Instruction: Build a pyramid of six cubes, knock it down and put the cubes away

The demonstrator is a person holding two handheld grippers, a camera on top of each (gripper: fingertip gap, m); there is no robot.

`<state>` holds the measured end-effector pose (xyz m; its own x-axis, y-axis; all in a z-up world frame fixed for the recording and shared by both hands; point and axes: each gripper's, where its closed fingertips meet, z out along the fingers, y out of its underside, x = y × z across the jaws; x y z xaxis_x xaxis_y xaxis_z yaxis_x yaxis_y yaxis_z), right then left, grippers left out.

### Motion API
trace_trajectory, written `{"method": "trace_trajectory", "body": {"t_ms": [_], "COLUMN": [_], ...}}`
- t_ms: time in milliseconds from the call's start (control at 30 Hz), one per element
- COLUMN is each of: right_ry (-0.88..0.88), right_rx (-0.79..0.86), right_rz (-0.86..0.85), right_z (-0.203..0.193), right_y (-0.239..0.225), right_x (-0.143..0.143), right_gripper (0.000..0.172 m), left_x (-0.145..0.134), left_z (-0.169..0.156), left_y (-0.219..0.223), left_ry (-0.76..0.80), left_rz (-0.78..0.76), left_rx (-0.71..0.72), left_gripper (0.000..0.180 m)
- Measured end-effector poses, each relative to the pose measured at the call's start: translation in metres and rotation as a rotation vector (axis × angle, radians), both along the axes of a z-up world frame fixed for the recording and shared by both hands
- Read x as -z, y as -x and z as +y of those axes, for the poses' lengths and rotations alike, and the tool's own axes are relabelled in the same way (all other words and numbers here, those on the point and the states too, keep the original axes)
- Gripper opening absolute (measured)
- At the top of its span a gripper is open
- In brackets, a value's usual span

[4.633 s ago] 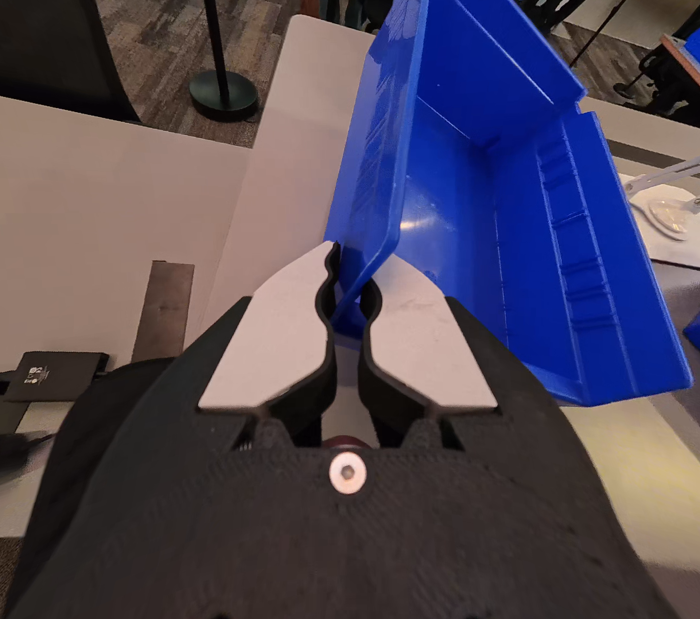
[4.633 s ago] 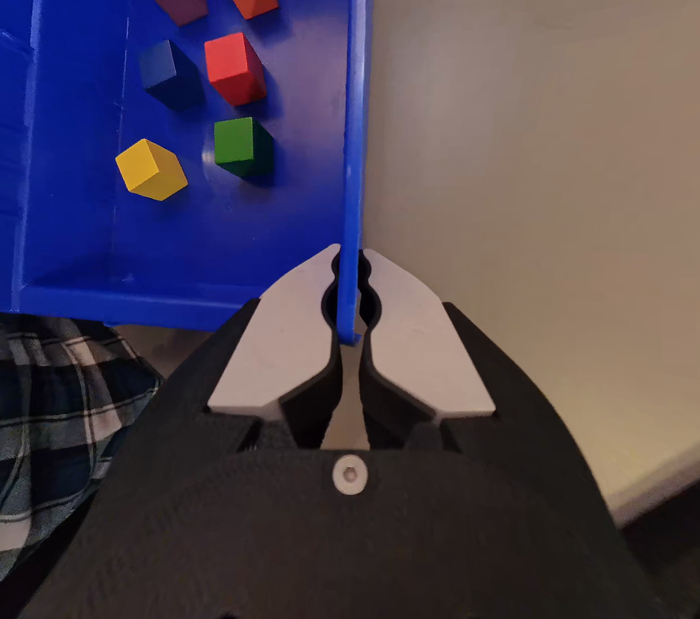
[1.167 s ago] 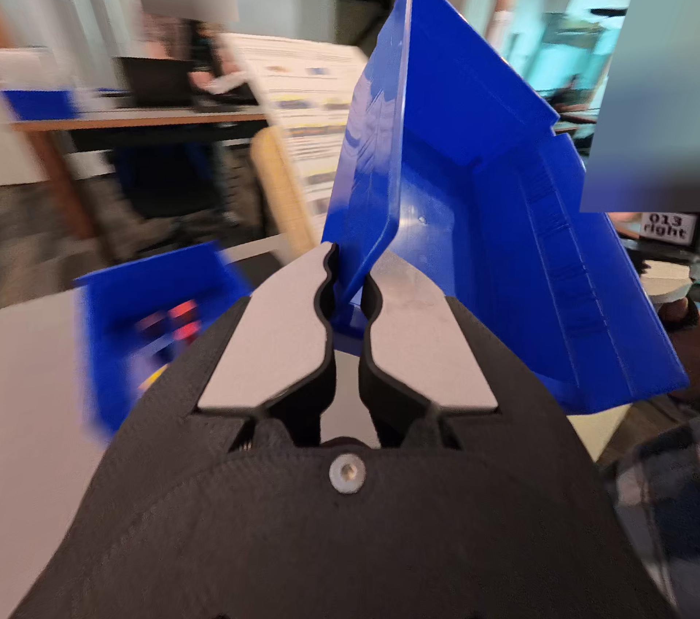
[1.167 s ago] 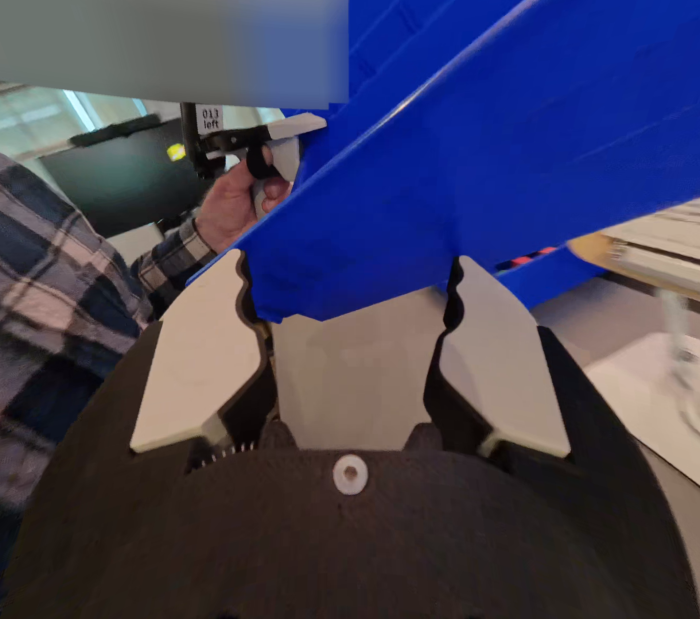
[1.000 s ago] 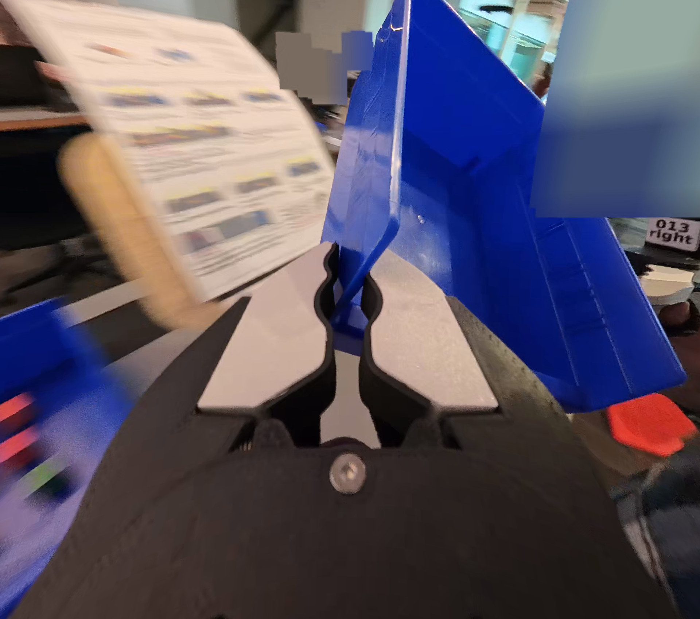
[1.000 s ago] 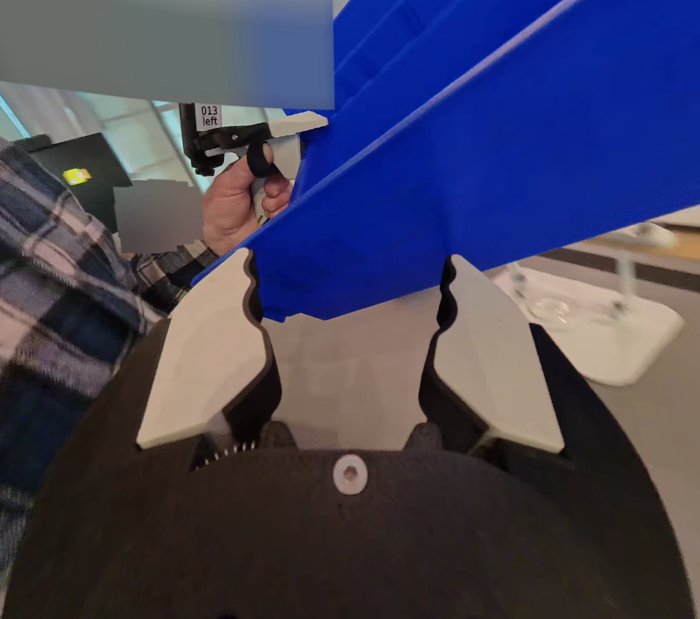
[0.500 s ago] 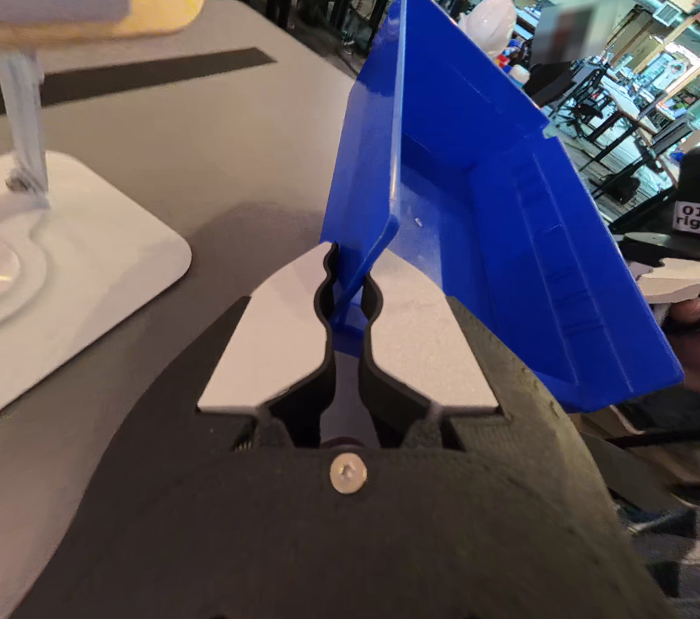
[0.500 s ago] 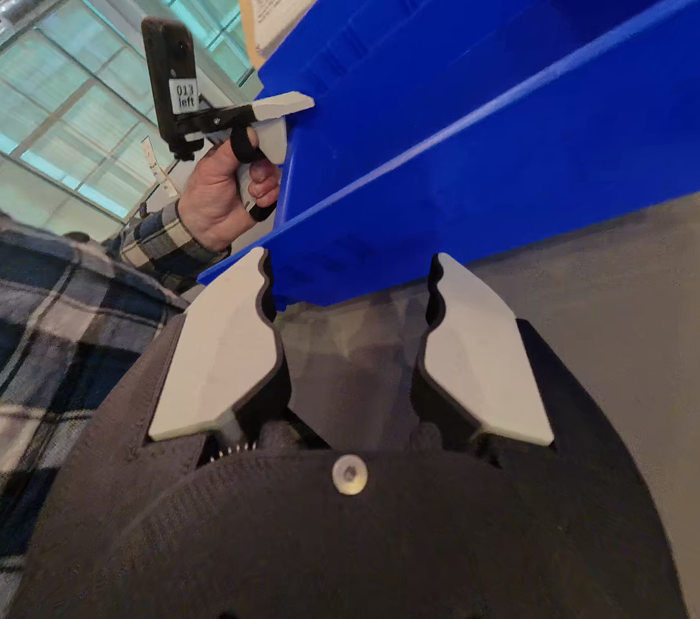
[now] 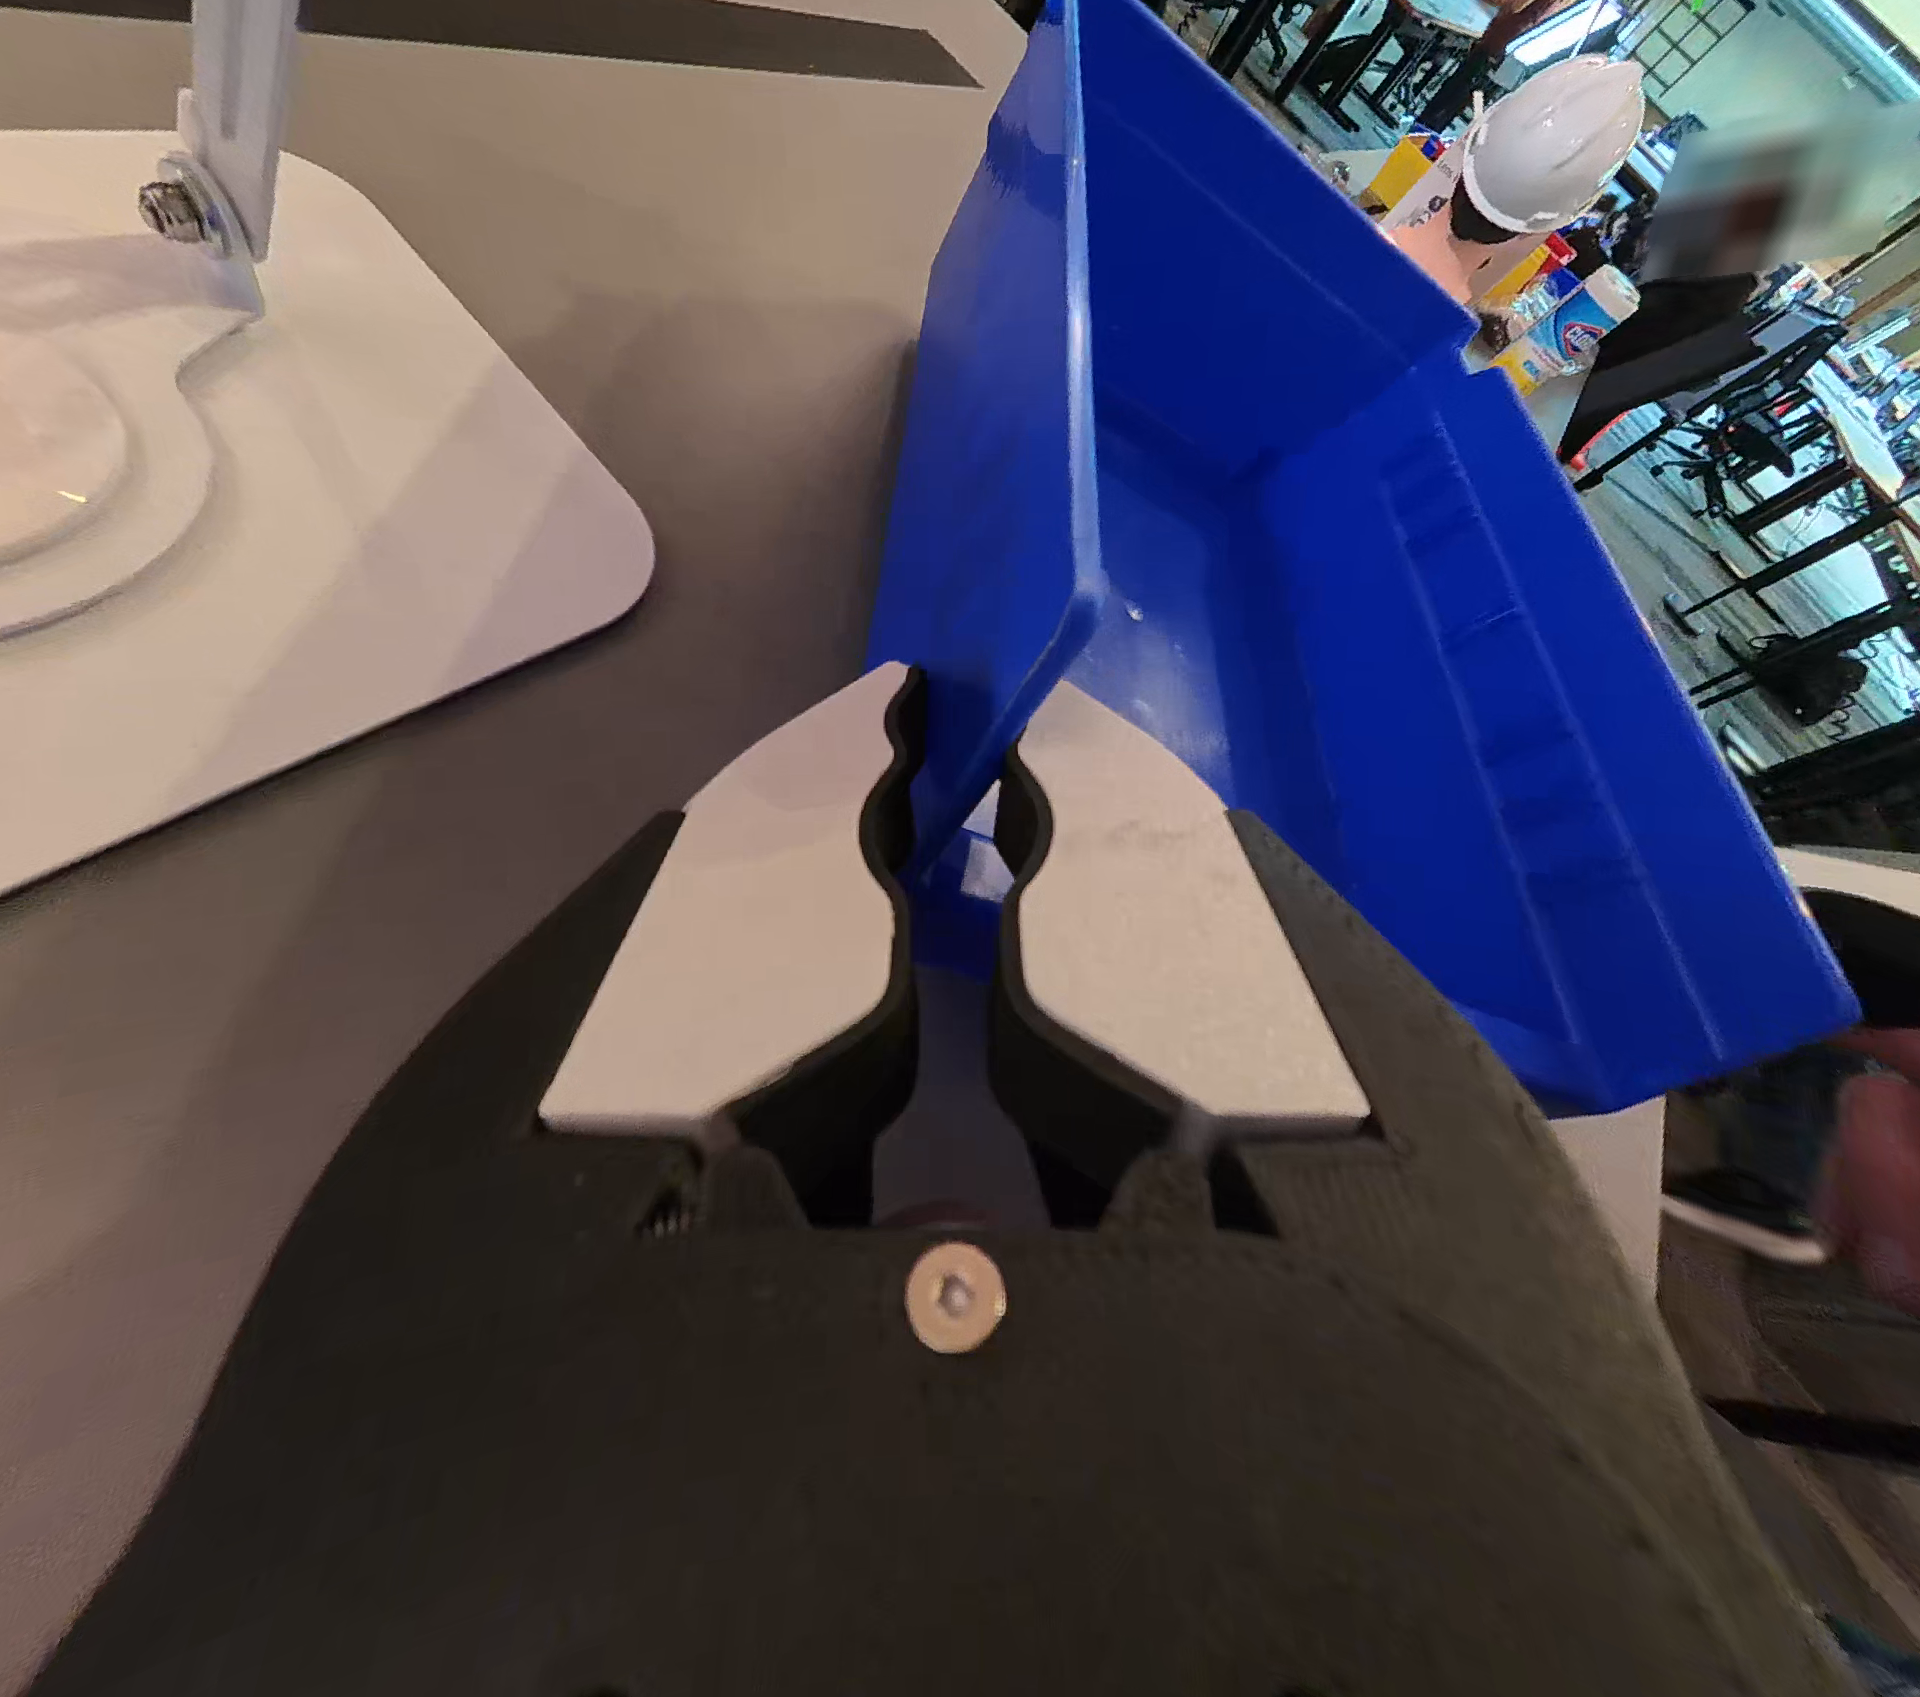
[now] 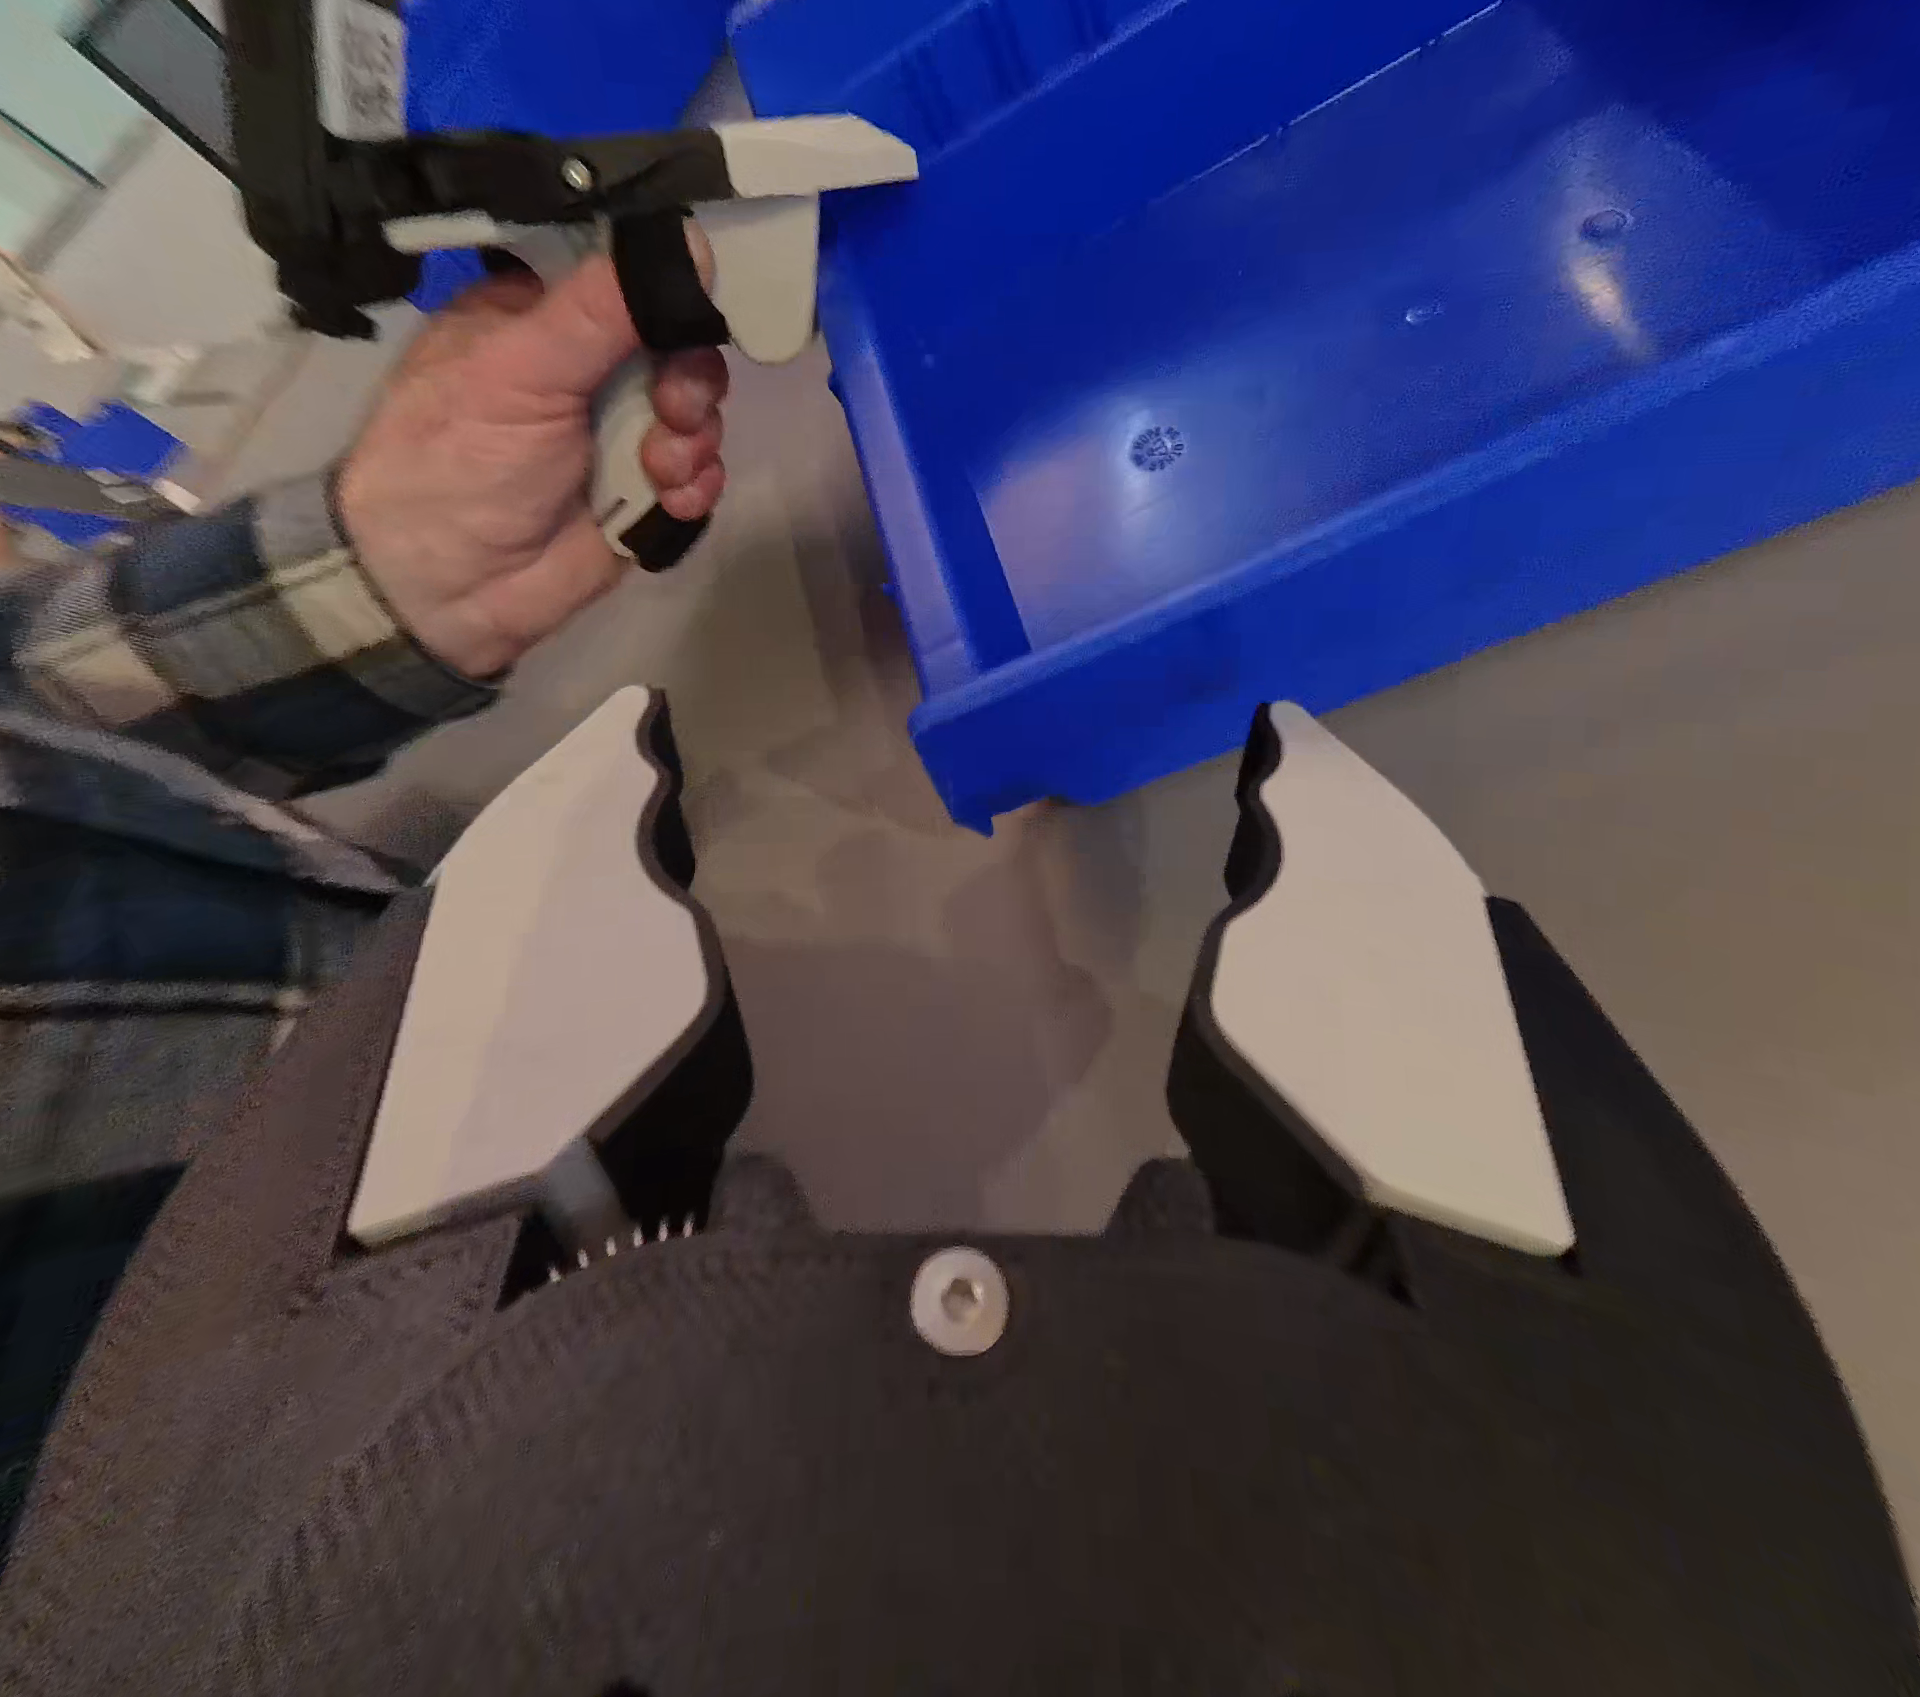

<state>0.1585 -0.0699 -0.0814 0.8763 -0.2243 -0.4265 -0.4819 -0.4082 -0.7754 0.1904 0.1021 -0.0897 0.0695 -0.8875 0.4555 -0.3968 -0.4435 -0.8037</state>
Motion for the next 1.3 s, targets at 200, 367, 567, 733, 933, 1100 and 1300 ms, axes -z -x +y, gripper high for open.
{"method": "trace_trajectory", "body": {"t_ms": [200, 367, 567, 733, 933, 1100, 1300], "right_ry": [0.108, 0.186, 0.278, 0.328, 0.326, 0.327, 0.275], "right_rx": [0.052, 0.073, 0.083, 0.094, 0.122, 0.137, 0.273], "right_rz": [-0.024, -0.077, -0.13, -0.188, -0.189, -0.205, -0.242], "right_z": [-0.006, -0.016, -0.021, -0.013, 0.006, 0.018, 0.003], "right_y": [-0.041, -0.108, -0.21, -0.294, -0.362, -0.386, -0.383], "right_x": [0.018, 0.015, 0.016, 0.017, 0.018, 0.018, -0.002], "right_gripper": [0.055, 0.03, 0.013, 0.006, 0.005, 0.005, 0.048], "left_x": [0.012, 0.017, 0.014, 0.013, 0.014, 0.014, 0.008], "left_z": [-0.014, -0.039, -0.074, -0.089, -0.079, -0.068, -0.059], "left_y": [-0.003, -0.015, -0.058, -0.113, -0.175, -0.199, -0.177], "left_ry": [0.086, 0.124, 0.149, 0.122, 0.13, 0.111, 0.148], "left_rz": [0.024, 0.054, 0.084, 0.078, 0.077, 0.067, 0.031], "left_rx": [0.038, 0.116, 0.227, 0.26, 0.242, 0.245, 0.282], "left_gripper": [0.016, 0.029, 0.042, 0.044, 0.045, 0.044, 0.046]}}
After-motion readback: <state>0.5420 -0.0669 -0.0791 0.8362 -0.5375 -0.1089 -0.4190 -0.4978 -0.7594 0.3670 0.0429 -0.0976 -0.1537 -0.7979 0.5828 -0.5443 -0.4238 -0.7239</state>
